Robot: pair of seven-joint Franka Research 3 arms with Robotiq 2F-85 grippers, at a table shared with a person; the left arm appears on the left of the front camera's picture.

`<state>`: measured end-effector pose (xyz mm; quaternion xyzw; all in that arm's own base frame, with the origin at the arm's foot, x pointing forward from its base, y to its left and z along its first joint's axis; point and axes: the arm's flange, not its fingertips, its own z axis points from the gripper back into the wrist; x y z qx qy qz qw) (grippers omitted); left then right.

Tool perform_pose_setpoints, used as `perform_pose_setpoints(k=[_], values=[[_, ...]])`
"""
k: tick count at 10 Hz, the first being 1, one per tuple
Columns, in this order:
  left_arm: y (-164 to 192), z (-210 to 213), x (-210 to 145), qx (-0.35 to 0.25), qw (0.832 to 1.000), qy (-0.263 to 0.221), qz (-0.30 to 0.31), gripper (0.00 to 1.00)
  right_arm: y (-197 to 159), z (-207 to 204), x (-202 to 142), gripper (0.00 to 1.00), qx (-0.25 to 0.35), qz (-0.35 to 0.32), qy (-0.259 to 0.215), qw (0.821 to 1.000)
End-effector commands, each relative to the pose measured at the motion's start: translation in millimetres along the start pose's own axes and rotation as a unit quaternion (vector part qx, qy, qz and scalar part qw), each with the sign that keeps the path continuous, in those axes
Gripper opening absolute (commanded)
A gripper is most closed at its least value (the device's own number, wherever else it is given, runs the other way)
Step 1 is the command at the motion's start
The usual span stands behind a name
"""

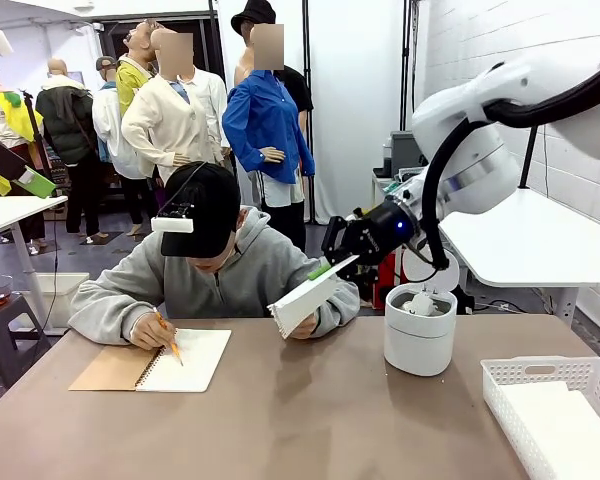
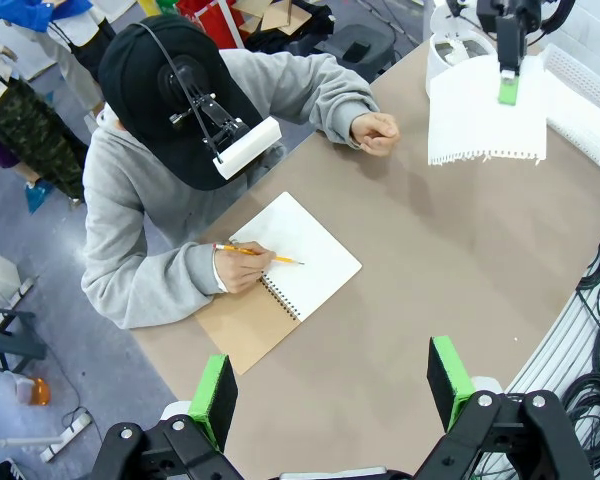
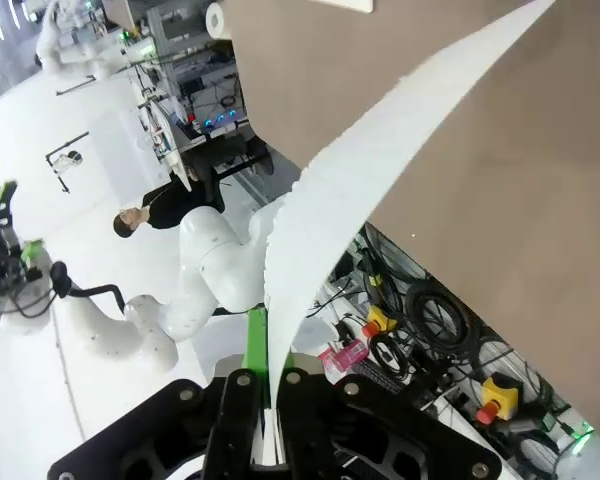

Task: Sort the paper based on its condition.
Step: If a person hands you a paper, place it in the Organizing basket , and if it's crumpled, put it in the Trash can.

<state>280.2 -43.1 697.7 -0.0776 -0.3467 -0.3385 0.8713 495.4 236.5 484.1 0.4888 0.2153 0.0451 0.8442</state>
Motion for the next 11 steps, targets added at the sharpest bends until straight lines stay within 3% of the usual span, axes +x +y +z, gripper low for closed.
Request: perform_pose_setpoints(k=[1, 3, 5, 6, 7, 9, 11], values=[[1, 1, -1, 0.000, 1.000, -0.001, 0.001, 1.00, 11, 20, -31, 0.00, -0.025, 0.063, -0.015, 0.998], [1, 1, -1, 0.000, 1.000, -0.001, 0.001, 1.00, 39, 40, -72, 0.00, -0.069, 0.155, -0.028, 0.985], [1, 1, -1, 0.000, 1.000, -0.001, 0.001, 1.00, 56, 58, -113, 0.00, -0.128, 0.239, -0.048, 0.961], [1, 1, -1, 0.000, 1.000, -0.001, 0.001, 1.00, 63, 71, -133, 0.00, -0.163, 0.295, -0.083, 0.938], [1, 1, -1, 0.000, 1.000, -0.001, 0.001, 1.00, 68, 83, -150, 0.00, -0.175, 0.350, -0.088, 0.916], [1, 1, -1, 0.000, 1.000, -0.001, 0.001, 1.00, 71, 103, -170, 0.00, -0.232, 0.391, -0.133, 0.881], [1, 1, -1, 0.000, 1.000, -0.001, 0.001, 1.00, 67, 125, -187, 0.00, -0.262, 0.396, -0.145, 0.868]])
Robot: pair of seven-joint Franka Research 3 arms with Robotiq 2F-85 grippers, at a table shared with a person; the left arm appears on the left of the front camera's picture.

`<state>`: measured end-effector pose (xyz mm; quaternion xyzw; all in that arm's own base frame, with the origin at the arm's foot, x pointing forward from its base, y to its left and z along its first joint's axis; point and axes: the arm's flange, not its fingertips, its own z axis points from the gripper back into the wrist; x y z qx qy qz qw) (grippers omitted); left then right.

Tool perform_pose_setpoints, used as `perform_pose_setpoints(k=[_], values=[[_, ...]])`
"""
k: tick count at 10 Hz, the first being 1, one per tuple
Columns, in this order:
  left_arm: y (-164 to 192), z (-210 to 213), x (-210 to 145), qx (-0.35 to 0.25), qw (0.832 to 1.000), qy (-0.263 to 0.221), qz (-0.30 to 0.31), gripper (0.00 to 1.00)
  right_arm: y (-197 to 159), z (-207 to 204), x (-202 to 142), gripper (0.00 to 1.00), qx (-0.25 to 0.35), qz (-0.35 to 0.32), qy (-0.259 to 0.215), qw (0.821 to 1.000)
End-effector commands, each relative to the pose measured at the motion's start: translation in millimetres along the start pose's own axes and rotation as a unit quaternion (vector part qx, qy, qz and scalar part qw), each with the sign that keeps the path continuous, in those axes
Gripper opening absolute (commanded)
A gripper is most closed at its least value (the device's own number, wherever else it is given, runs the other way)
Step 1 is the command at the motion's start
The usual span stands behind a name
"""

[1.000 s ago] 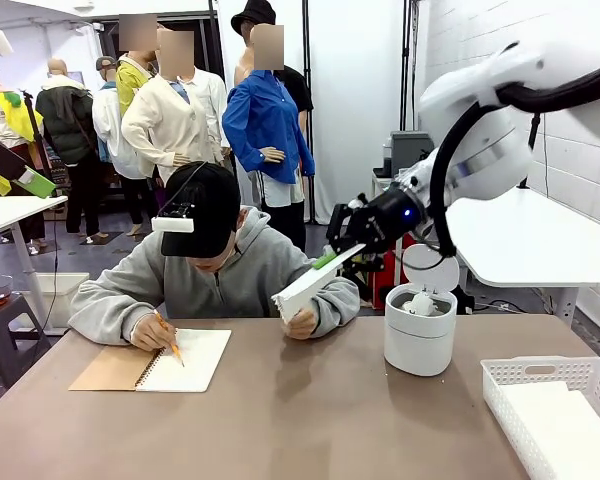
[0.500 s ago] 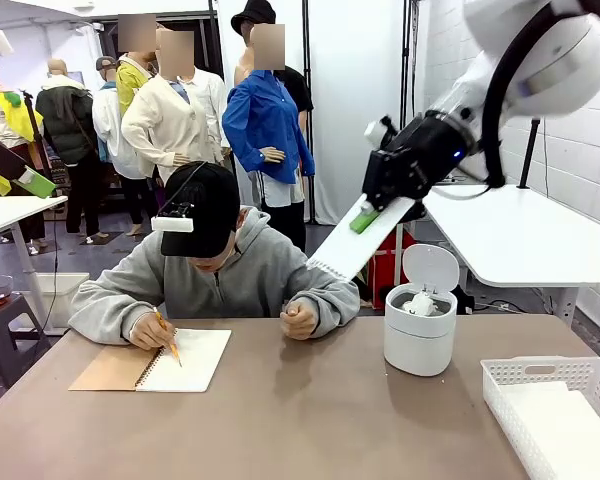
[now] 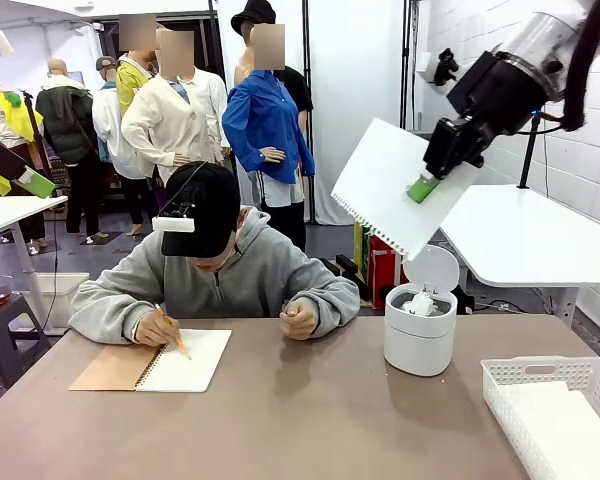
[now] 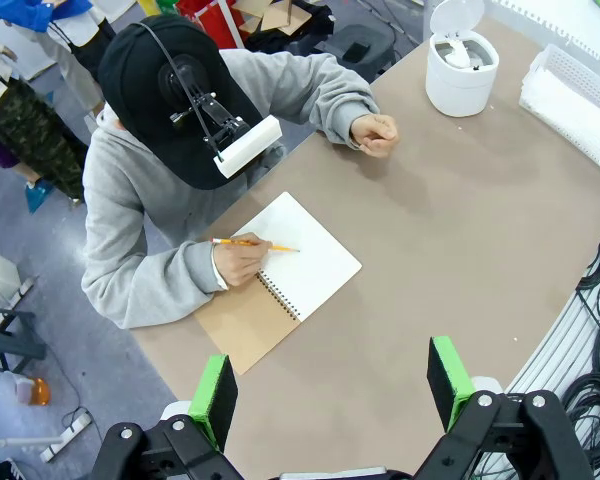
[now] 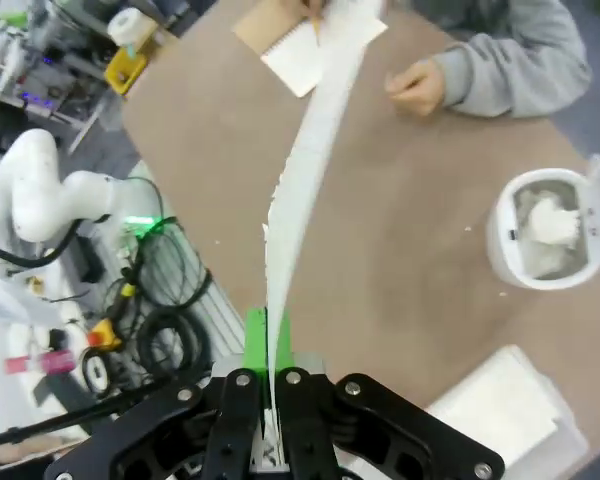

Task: Sort the paper based on its condition.
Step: If a person hands you a paper, place it in the Organizing basket , and if it's crumpled, put it in the Trash can.

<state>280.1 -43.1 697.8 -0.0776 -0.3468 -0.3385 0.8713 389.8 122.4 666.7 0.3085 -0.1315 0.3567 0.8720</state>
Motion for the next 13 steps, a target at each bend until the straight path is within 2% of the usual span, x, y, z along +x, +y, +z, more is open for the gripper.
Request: perform_pose_setpoints(k=[1, 2, 3, 8, 9, 11, 13], values=[[1, 0, -1, 0.000, 1.000, -0.001, 0.001, 1.00, -15, 5, -14, 0.00, -0.007, 0.013, 0.012, 1.000], [1, 0, -1, 0.000, 1.000, -0.001, 0.001, 1.00, -21, 5, -6, 0.00, 0.012, 0.002, -0.008, 1.000], [1, 0, -1, 0.000, 1.000, -0.001, 0.001, 1.00, -7, 7, -7, 0.00, -0.009, 0.003, 0.000, 1.000], [1, 0, -1, 0.000, 1.000, -0.001, 0.001, 1.00, -10, 8, -8, 0.00, -0.005, 0.005, -0.001, 1.000], [1, 0, -1, 0.000, 1.000, -0.001, 0.001, 1.00, -19, 18, -20, 0.00, -0.003, 0.000, -0.008, 1.000], [1, 0, -1, 0.000, 1.000, -0.001, 0.001, 1.00, -24, 35, -65, 0.00, -0.024, -0.010, -0.014, 1.000], [1, 0, -1, 0.000, 1.000, -0.001, 0.001, 1.00, -40, 42, -107, 0.00, -0.033, -0.063, -0.010, 0.997]])
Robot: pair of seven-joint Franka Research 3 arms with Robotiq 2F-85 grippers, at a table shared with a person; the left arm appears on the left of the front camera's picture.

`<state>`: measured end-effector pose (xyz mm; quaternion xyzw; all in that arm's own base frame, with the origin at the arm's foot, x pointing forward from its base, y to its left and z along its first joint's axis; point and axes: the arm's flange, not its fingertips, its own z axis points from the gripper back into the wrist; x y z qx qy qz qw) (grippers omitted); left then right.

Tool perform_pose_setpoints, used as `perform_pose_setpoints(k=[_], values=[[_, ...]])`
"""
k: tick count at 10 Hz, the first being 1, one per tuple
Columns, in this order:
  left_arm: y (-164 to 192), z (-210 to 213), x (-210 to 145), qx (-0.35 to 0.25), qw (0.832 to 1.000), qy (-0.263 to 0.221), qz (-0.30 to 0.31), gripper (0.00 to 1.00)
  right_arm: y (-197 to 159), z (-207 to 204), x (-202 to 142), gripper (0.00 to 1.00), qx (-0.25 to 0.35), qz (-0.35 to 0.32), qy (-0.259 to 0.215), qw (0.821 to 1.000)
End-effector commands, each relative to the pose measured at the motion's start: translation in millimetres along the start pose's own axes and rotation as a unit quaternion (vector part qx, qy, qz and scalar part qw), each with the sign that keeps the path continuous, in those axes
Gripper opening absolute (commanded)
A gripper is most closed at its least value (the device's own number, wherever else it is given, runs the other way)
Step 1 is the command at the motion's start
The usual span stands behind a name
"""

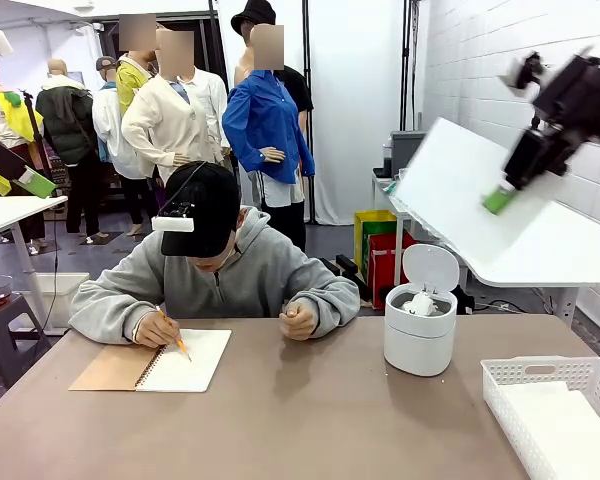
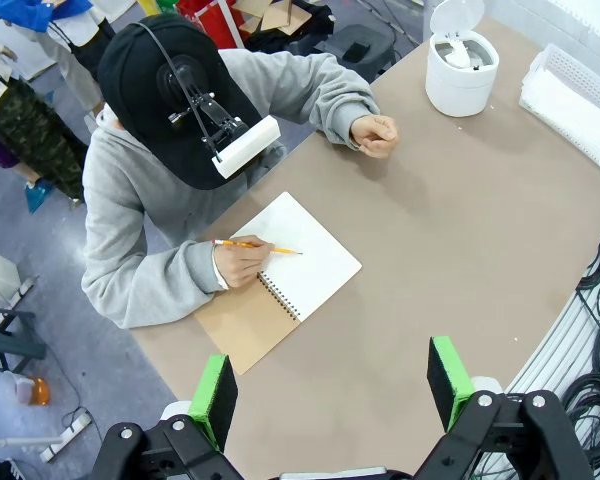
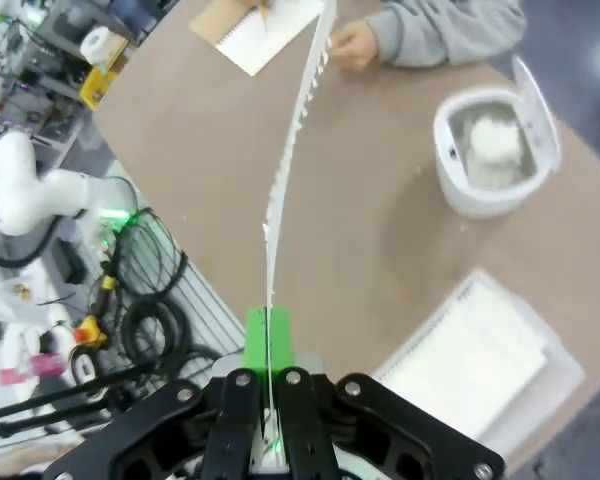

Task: Sort the paper based on its condition.
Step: If a person hands you a paper, place it in the Organizing basket , and if it's crumpled, put it in the Trash can.

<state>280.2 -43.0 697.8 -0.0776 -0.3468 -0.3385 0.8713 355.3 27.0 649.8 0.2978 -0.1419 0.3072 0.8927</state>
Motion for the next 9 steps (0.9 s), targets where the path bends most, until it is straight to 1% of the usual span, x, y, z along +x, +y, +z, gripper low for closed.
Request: perform_pose_setpoints(k=[1, 3, 4, 6, 7, 9], values=[[1, 0, -1, 0.000, 1.000, -0.001, 0.001, 1.00, -23, -5, -40, 0.00, -0.017, -0.038, 0.018, 0.999], [1, 0, -1, 0.000, 1.000, -0.001, 0.001, 1.00, -53, -21, -77, 0.00, -0.024, -0.092, 0.037, 0.995], [1, 0, -1, 0.000, 1.000, -0.001, 0.001, 1.00, -72, -30, -91, 0.00, -0.028, -0.110, 0.051, 0.992], [1, 0, -1, 0.000, 1.000, -0.001, 0.001, 1.00, -98, -43, -116, 0.00, -0.046, -0.137, 0.069, 0.987], [1, 0, -1, 0.000, 1.000, -0.001, 0.001, 1.00, -107, -53, -131, 0.00, -0.047, -0.145, 0.081, 0.985], [1, 0, -1, 0.000, 1.000, -0.001, 0.001, 1.00, -107, -68, -172, 0.00, -0.028, -0.157, 0.089, 0.983]])
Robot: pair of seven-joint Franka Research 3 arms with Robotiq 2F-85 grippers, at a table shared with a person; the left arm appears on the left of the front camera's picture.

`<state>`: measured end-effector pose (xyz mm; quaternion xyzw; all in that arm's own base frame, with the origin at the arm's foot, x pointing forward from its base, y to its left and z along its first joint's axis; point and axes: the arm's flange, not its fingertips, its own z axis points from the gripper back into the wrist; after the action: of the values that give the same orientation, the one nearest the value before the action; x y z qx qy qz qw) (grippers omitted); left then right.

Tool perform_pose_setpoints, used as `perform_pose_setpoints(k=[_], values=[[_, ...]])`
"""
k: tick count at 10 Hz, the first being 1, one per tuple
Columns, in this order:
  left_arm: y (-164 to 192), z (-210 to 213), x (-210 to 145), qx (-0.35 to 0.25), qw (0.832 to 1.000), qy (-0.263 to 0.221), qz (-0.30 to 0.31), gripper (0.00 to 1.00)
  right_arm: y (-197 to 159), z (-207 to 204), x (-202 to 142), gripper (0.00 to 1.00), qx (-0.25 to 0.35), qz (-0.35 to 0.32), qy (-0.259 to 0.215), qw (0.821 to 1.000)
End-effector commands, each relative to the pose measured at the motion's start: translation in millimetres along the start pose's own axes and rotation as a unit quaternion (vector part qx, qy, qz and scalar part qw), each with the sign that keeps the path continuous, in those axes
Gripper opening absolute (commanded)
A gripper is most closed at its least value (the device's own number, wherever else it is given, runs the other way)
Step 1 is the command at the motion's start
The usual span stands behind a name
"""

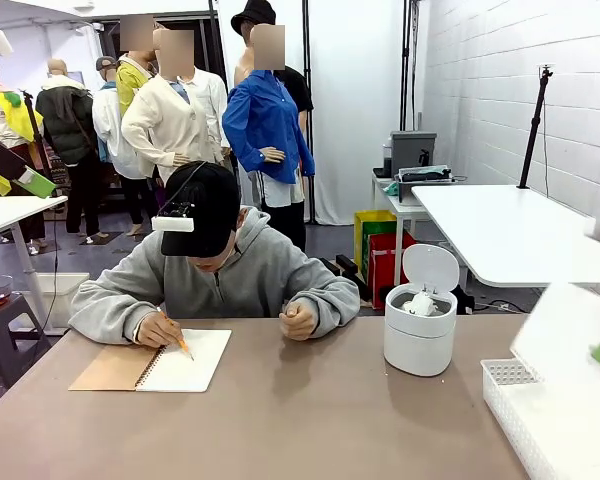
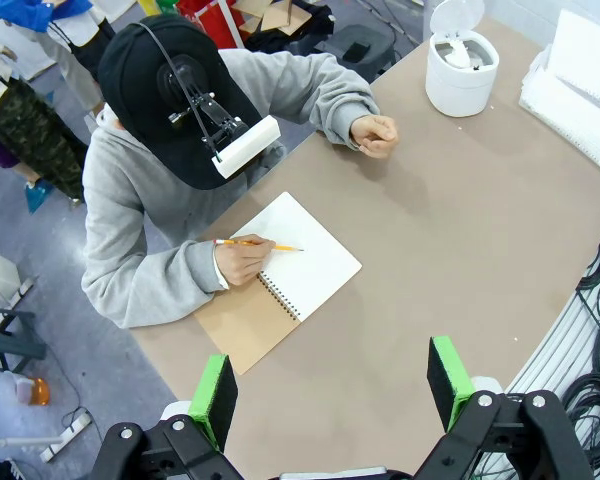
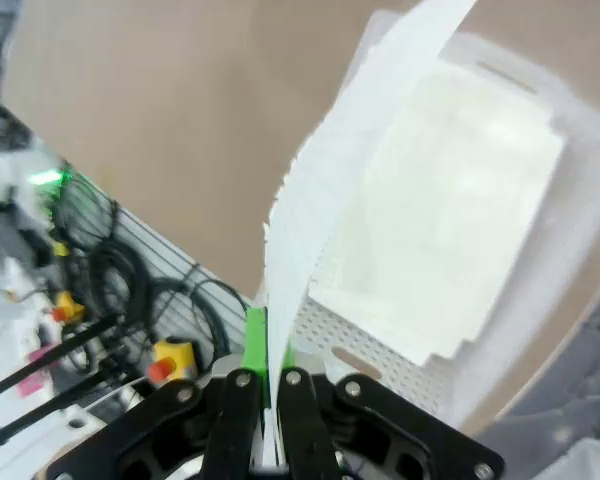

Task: Sort the paper based on its condition.
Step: If a person hands you a paper, place it in the Organizing basket , and if it's crumpled, put it in the Trash can.

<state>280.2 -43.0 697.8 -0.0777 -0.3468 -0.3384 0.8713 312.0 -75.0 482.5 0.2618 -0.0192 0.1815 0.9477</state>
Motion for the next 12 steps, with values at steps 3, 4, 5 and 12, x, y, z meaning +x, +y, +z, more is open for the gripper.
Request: perform_pose_setpoints(k=[3, 4, 5, 12], values=[[0, 0, -1, 0.000, 1.000, -0.001, 0.001, 1.00, -11, -32, -48, 0.00, -0.008, 0.007, -0.001, 1.000], [0, 0, -1, 0.000, 1.000, -0.001, 0.001, 1.00, -14, -38, -55, 0.00, -0.010, 0.015, 0.003, 1.000], [0, 0, -1, 0.000, 1.000, -0.001, 0.001, 1.00, -19, -45, -60, 0.00, -0.019, 0.014, -0.001, 1.000], [0, 0, -1, 0.000, 1.000, -0.001, 0.001, 1.00, -30, -23, -38, 0.00, -0.014, -0.006, -0.005, 1.000]])
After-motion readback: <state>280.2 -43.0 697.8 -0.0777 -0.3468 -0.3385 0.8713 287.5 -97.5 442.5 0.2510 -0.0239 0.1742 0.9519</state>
